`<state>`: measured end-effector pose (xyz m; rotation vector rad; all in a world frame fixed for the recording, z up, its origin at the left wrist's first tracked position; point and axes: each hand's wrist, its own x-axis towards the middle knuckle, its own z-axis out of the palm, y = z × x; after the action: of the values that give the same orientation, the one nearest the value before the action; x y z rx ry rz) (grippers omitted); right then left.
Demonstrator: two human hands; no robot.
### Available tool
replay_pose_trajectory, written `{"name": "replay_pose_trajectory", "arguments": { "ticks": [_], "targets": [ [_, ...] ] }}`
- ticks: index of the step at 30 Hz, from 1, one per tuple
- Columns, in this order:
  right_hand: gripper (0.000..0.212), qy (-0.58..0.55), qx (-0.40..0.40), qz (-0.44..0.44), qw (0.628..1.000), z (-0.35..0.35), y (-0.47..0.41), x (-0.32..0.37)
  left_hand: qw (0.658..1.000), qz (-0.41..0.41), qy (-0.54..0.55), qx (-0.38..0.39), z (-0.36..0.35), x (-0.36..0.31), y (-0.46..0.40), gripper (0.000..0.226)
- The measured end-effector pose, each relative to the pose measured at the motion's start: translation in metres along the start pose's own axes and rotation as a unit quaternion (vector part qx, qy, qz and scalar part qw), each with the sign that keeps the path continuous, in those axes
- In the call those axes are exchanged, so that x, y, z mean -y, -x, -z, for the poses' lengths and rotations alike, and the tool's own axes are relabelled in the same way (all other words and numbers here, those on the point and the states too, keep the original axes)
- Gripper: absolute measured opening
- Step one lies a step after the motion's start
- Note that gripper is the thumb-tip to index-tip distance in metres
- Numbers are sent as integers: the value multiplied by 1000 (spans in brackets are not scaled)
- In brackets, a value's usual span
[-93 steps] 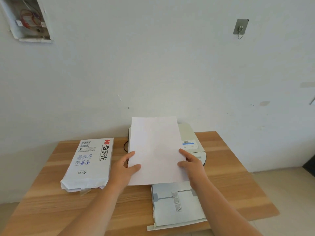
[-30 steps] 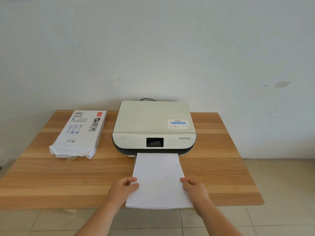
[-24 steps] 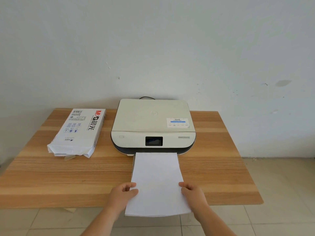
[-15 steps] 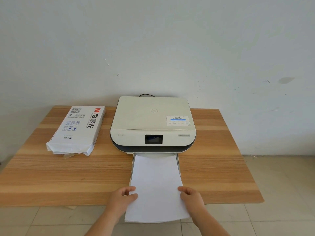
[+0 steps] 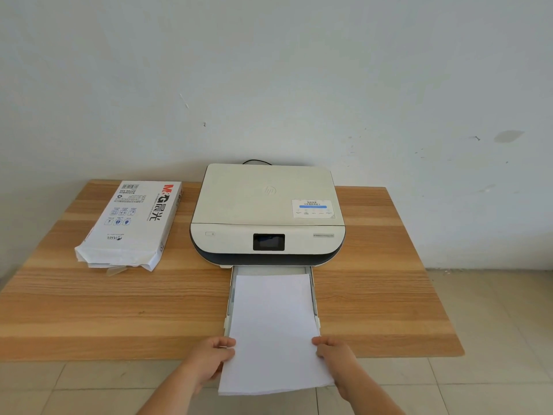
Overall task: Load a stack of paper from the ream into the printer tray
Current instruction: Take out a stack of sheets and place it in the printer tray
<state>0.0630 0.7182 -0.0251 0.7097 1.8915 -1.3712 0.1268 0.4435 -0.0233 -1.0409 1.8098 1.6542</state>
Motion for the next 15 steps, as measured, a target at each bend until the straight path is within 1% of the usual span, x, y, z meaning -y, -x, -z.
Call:
{"name": "replay_pose_trajectory", "arguments": {
  "ticks": [5, 11, 15],
  "targets": [
    [28, -17, -5, -7, 1000, -2, 0, 8, 1000, 7, 1, 3, 1, -5, -7, 18],
    [31, -6, -3, -6, 1000, -4, -4, 19, 1000, 0, -19, 2, 6, -17, -10, 18],
    [25, -3, -5, -10, 1000, -6, -5, 19, 999, 19, -41, 17, 11, -21, -9, 18]
  ]
}}
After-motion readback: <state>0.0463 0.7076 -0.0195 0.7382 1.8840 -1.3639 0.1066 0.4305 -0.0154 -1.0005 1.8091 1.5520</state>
